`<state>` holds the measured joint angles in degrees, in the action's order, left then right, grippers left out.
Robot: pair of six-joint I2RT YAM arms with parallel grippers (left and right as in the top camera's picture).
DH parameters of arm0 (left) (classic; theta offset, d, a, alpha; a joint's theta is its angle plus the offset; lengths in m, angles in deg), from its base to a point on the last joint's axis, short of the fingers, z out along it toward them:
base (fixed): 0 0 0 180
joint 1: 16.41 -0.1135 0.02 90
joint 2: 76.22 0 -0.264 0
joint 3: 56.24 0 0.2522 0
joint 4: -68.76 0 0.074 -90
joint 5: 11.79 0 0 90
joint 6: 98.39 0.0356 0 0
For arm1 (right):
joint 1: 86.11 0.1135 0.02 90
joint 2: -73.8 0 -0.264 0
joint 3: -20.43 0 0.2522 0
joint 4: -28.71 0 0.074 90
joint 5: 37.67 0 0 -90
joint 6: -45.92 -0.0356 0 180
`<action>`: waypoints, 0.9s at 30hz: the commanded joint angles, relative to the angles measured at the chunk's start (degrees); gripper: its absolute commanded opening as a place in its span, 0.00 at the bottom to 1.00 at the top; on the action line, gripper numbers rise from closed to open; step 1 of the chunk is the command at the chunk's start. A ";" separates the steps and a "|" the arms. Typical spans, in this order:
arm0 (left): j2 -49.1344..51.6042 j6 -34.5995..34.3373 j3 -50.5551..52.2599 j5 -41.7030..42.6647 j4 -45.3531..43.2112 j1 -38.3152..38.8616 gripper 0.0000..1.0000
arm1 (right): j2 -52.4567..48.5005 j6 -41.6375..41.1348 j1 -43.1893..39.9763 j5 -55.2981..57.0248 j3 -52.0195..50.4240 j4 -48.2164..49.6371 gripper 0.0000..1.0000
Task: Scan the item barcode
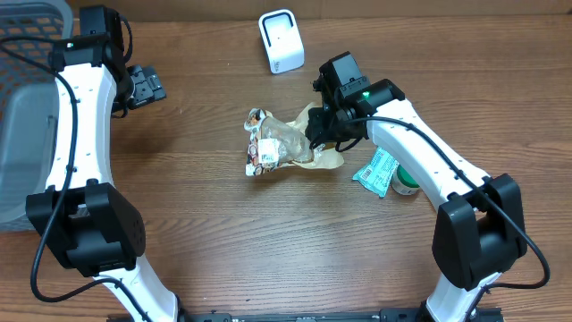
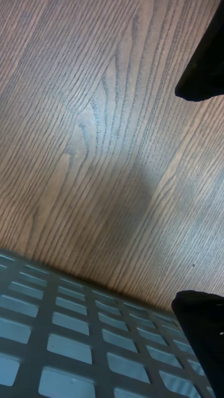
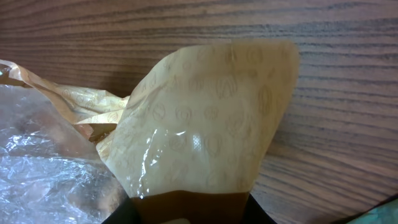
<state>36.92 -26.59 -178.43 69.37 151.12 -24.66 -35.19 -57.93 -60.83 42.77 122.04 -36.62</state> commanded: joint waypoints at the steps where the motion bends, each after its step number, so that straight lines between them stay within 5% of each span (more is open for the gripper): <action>1: -0.96 -0.22 -0.37 -0.15 -0.04 0.39 1.00 | 2.14 0.22 -0.11 0.55 1.51 -0.22 0.20; 27: -0.96 -0.22 -0.37 -0.13 -0.04 0.39 1.00 | 2.14 0.22 -0.11 0.55 1.53 -1.25 0.19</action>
<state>36.92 -26.61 -178.43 69.37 151.12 -24.66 -35.19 -57.95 -60.86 42.94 122.04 -38.20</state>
